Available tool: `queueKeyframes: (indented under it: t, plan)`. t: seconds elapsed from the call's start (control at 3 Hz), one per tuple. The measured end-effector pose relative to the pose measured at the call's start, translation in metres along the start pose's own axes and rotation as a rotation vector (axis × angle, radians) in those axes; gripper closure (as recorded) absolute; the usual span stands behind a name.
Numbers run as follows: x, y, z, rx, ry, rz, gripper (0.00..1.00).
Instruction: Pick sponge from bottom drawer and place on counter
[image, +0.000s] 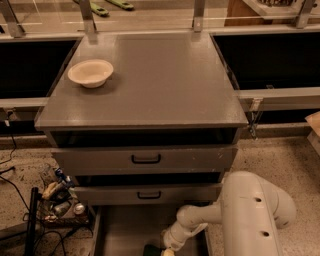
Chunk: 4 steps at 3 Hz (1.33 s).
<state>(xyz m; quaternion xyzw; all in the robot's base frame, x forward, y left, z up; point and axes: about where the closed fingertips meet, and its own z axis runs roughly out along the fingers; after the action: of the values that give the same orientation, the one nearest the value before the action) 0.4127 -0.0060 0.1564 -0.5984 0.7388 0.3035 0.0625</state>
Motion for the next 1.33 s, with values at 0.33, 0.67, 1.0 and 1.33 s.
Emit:
queueKeyframes:
  t: [0.33, 0.67, 1.0, 1.33]
  plan:
    - [0.0042, -0.0004, -0.0057, 0.084, -0.008, 0.061, 0.00]
    - [0.0043, -0.0004, -0.0058, 0.086, -0.008, 0.062, 0.00]
    - [0.0049, -0.0016, -0.0058, 0.081, 0.000, 0.112, 0.00]
    - [0.0064, -0.0035, -0.0070, 0.093, 0.020, 0.182, 0.00]
